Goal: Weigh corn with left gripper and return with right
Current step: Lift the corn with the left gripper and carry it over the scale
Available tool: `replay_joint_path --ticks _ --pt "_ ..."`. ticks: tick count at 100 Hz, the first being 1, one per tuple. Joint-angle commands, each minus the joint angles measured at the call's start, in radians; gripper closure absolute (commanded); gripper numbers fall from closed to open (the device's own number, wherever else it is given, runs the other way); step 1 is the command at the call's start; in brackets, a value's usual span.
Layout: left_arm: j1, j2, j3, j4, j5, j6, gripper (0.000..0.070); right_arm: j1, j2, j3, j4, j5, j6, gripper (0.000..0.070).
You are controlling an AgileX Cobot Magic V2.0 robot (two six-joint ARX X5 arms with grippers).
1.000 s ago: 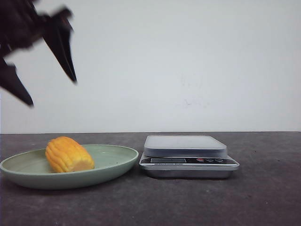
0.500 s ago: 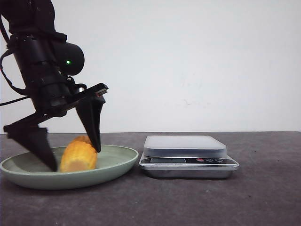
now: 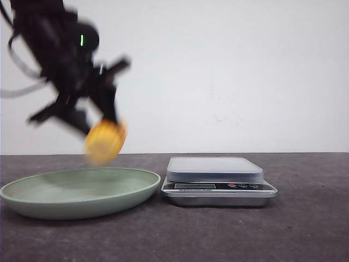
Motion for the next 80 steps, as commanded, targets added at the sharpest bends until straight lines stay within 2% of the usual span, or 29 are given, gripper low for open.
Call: replay_joint_path --ticks 1,19,38,56,80 --pt "-0.017 -0.003 0.068 0.033 0.026 0.01 0.0691 0.002 0.003 0.008 0.009 0.0 0.01 0.0125" --pt "-0.067 -0.012 0.195 0.183 0.024 -0.009 0.069 0.002 0.004 0.008 0.009 0.004 -0.002 0.0125" --pt "-0.143 0.01 0.203 0.348 -0.104 -0.098 0.0689 0.002 0.004 0.008 0.008 0.006 -0.006 0.0125" --pt "-0.208 0.109 0.203 0.361 -0.105 -0.132 0.0689 0.002 0.004 0.008 0.008 0.006 -0.009 0.0125" --pt "-0.251 0.272 0.203 0.291 -0.098 -0.166 0.0689 0.002 0.004 0.008 -0.025 0.006 -0.009 0.0125"
